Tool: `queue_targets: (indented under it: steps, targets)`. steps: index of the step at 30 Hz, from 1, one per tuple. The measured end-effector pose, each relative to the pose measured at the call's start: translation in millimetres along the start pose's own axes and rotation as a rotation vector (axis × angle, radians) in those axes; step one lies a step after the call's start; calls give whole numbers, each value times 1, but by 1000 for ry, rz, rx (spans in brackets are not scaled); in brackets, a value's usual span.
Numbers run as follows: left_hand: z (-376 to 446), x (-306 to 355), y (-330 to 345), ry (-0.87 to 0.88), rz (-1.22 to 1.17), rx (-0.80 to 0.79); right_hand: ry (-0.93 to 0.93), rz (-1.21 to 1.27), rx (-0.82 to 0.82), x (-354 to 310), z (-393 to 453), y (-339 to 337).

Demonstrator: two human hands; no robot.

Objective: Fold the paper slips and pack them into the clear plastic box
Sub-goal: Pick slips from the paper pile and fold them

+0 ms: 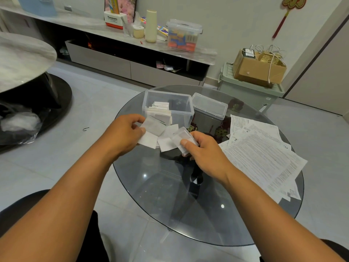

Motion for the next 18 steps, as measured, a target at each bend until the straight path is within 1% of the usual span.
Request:
queue_targets:
  steps: [3, 7, 11, 14, 18]
  targets:
    - [0, 1, -1, -5, -110, 6, 36, 56, 18, 1, 1, -2]
    - [-1, 2, -8, -22, -228, 70, 70, 95, 49, 2, 3, -4]
    - [-2, 2, -9, -44, -270, 87, 72, 146, 73, -3, 3, -3]
    - [-3, 3, -13, -62, -284, 157, 109, 224, 111, -4, 4, -2]
    - [-7, 11, -11, -9, -240, 187, 157, 334, 157, -4, 6, -3]
Point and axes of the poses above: each hand's wrist, its own z-axis towards the middle knuckle, its own y-axis out of the palm, x = y × z, the point moved 6 cm from there along z, towards the middle knuckle, and after that the axes turned 12 degrees about z, right-handed, at the moved point
